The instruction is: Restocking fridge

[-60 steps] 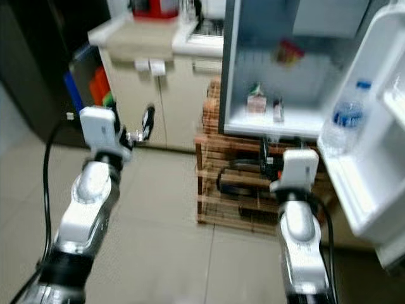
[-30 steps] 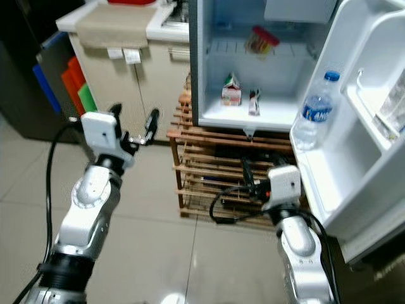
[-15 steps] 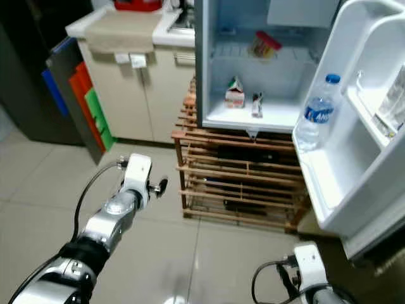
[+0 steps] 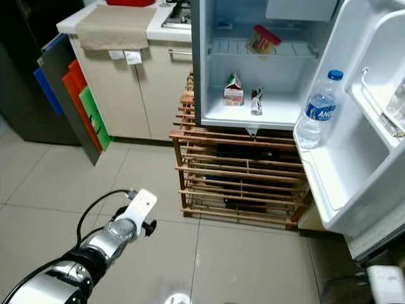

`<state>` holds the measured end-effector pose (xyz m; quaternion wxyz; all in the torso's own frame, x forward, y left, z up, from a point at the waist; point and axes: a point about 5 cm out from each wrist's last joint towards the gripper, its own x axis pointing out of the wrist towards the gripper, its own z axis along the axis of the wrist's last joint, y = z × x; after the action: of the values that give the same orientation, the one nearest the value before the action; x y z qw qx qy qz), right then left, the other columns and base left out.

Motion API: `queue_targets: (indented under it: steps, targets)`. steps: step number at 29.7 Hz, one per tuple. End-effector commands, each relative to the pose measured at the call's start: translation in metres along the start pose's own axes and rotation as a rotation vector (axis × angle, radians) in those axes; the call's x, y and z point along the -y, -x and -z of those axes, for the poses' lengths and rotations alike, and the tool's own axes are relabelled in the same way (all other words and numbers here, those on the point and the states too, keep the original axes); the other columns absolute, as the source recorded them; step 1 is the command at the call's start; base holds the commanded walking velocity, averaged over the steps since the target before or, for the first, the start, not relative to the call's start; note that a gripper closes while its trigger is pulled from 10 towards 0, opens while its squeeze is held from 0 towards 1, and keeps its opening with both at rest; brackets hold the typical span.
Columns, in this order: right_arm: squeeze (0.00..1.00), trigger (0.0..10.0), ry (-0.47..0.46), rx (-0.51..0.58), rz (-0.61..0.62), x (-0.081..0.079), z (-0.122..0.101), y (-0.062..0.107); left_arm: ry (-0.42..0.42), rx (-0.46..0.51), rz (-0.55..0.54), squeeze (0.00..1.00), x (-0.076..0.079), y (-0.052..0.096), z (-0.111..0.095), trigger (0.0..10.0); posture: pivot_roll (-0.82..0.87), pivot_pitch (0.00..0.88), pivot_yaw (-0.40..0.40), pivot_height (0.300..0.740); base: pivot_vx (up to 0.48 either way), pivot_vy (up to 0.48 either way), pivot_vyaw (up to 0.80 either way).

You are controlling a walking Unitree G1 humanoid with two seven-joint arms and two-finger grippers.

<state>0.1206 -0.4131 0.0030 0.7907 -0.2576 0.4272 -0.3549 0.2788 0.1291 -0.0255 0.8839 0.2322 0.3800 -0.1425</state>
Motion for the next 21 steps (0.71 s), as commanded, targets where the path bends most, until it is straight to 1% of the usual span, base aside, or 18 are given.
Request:
queue_targets:
  steps: [1, 3, 5, 6, 7, 9, 11, 12, 13, 14, 15, 16, 17, 18, 19, 20, 21]
  targets:
    - [0.0, 10.0, -0.066, 0.063, 0.091, 0.014, -0.016, -0.004, -0.016, 0.011, 0.015, 0.0, 0.001, 0.0, 0.0, 10.0, -0.23, 0.0, 0.038, 0.74, 0.0, 0.0, 0.0]
    - [0.0, 10.0, -0.115, 0.152, 0.139, 0.023, -0.038, -0.005, -0.015, 0.015, 0.025, 0.0, 0.003, 0.0, 0.001, 10.0, -0.23, 0.0, 0.035, 0.74, 0.0, 0.0, 0.0]
    - [0.0, 10.0, -0.145, 0.237, 0.16, 0.026, -0.059, -0.003, -0.003, 0.022, 0.035, 0.0, 0.004, 0.0, 0.001, 10.0, -0.23, 0.0, 0.035, 0.74, 0.0, 0.0, 0.0]
    - [0.0, 10.0, -0.202, 0.308, 0.126, 0.021, -0.076, 0.002, 0.009, 0.023, 0.042, 0.0, 0.005, 0.0, 0.002, 10.0, -0.23, 0.0, 0.037, 0.74, 0.0, 0.0, 0.0]
    - [0.0, 10.0, -0.242, 0.354, 0.105, 0.018, -0.086, 0.005, 0.016, 0.024, 0.047, 0.0, 0.006, 0.0, 0.002, 10.0, -0.23, 0.0, 0.037, 0.74, 0.0, 0.0, 0.0]
    - [0.0, 10.0, -0.315, 0.476, 0.023, 0.004, -0.116, 0.018, 0.01, -0.008, 0.05, 0.0, 0.006, 0.0, 0.009, 10.0, -0.23, 0.0, 0.037, 0.74, 0.0, 0.0, 0.0]
    - [0.0, 10.0, -0.359, 0.561, -0.046, -0.008, -0.138, 0.03, -0.006, -0.051, 0.045, 0.0, 0.005, 0.001, 0.019, 10.0, -0.23, 0.0, 0.036, 0.74, 0.0, 0.0, 0.0]
    - [0.0, 10.0, -0.407, 0.66, -0.154, -0.023, -0.162, 0.048, -0.02, -0.114, 0.042, 0.0, 0.003, 0.002, 0.034, 10.0, -0.23, 0.0, 0.037, 0.74, 0.0, 0.0, 0.0]
    - [0.0, 10.0, -0.407, 0.66, -0.154, -0.023, -0.162, 0.048, -0.02, -0.114, 0.042, 0.0, 0.003, 0.002, 0.034, 10.0, -0.23, 0.0, 0.037, 0.74, 0.0, 0.0, 0.0]
    - [0.0, 10.0, -0.419, 0.696, -0.195, -0.028, -0.17, 0.056, -0.021, -0.138, 0.041, 0.0, 0.003, 0.003, 0.04, 10.0, -0.23, 0.0, 0.037, 0.74, 0.0, 0.0, 0.0]
    - [0.0, 10.0, -0.441, 0.786, -0.293, -0.04, -0.19, 0.077, -0.002, -0.189, 0.051, 0.0, 0.004, 0.005, 0.053, 10.0, -0.23, 0.0, 0.037, 0.74, 0.0, 0.0, 0.0]
    - [0.0, 10.0, -0.441, 0.786, -0.293, -0.04, -0.19, 0.077, -0.002, -0.189, 0.051, 0.0, 0.004, 0.005, 0.053, 10.0, -0.23, 0.0, 0.037, 0.74, 0.0, 0.0, 0.0]
    - [0.0, 10.0, -0.502, 0.897, -0.469, -0.06, -0.22, 0.113, 0.029, -0.236, 0.063, 0.0, 0.01, 0.007, 0.066, 10.0, -0.23, 0.0, 0.04, 0.74, 0.0, 0.0, 0.0]
    - [0.0, 10.0, -0.525, 0.93, -0.536, -0.066, -0.229, 0.126, 0.035, -0.245, 0.066, 0.0, 0.012, 0.008, 0.069, 10.0, -0.23, 0.0, 0.04, 0.74, 0.0, 0.0, 0.0]
    - [0.0, 10.0, -0.528, 1.004, -0.67, -0.077, -0.241, 0.152, 0.036, -0.25, 0.068, 0.0, 0.016, 0.008, 0.071, 10.0, -0.23, 0.0, 0.04, 0.74, 0.0, 0.0, 0.0]
    - [0.0, 10.0, -0.528, 1.004, -0.67, -0.077, -0.241, 0.152, 0.036, -0.25, 0.068, 0.0, 0.016, 0.008, 0.071, 10.0, -0.23, 0.0, 0.04, 0.74, 0.0, 0.0, 0.0]
    - [0.0, 10.0, -0.503, 1.117, -0.851, -0.088, -0.253, 0.191, 0.035, -0.248, 0.071, 0.0, 0.021, 0.008, 0.071, 10.0, -0.22, 0.0, 0.038, 0.74, 0.0, 0.0, 0.0]
